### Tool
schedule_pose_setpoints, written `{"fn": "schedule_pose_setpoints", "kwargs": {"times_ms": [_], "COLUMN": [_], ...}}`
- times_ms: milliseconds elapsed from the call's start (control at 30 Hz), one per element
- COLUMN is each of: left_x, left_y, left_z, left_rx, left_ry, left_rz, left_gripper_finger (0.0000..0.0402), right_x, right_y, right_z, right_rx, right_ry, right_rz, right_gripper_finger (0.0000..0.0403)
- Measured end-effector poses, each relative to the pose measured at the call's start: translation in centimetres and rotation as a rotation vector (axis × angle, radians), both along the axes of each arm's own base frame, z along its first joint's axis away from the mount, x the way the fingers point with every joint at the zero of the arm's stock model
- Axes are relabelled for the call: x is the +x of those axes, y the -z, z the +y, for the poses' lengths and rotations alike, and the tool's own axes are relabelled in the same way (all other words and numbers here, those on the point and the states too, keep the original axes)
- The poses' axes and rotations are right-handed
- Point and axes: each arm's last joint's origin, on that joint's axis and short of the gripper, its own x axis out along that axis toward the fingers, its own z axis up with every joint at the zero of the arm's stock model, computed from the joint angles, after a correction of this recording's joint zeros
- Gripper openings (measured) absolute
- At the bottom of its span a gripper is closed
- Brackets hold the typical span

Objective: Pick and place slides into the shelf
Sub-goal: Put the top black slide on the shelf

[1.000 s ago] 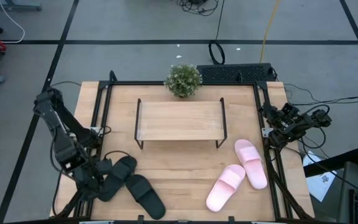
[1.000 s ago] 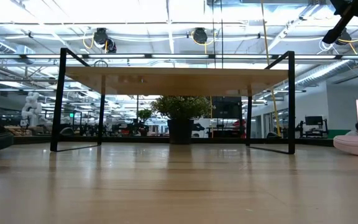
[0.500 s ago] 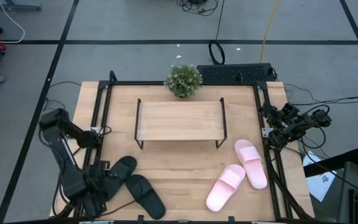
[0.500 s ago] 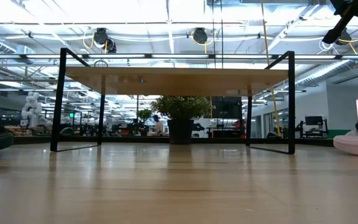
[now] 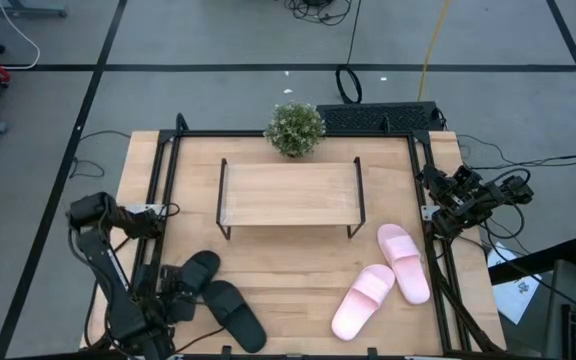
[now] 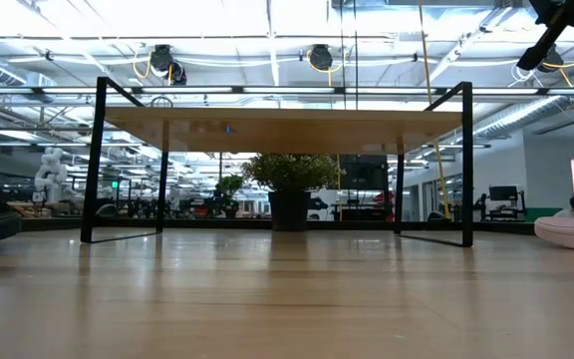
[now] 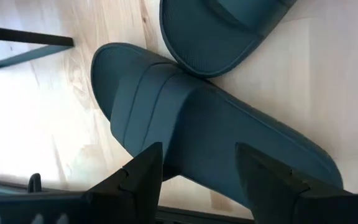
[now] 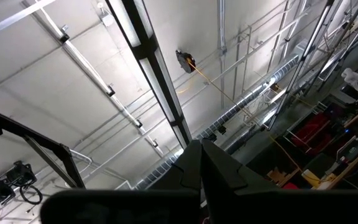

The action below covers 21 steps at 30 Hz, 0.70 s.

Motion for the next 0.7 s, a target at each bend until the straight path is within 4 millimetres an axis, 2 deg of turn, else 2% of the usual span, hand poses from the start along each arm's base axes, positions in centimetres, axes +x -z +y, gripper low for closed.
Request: {"fn": "schedule_pose_setpoints", "kwargs": {"times_ms": [167, 400, 700], "left_x": [-0.1, -0.5, -0.9], "left_y": [1.2, 3.3, 4.6], "left_z": [-0.3, 0.3, 1.4], "left_rx": [0.059, 0.149, 0.213], "left_ry": [0.018, -0.012, -0.036], "left_rz": [-0.005, 0.028, 0.030], "left_gripper_finger": [0.0198, 0.0198, 0.0198], "right_x": [0.0, 0.0, 0.0], "right_y": [0.0, 0.0, 0.0], "right_z": [0.0, 0.0, 0.0], "right_rx": [-0.001, -0.002, -0.001], "right_ry": [0.000, 0.000, -0.002], "right_rz": [0.002, 0.003, 0.003], "right_gripper_finger": [0.0000, 0.0000, 0.0000]}}
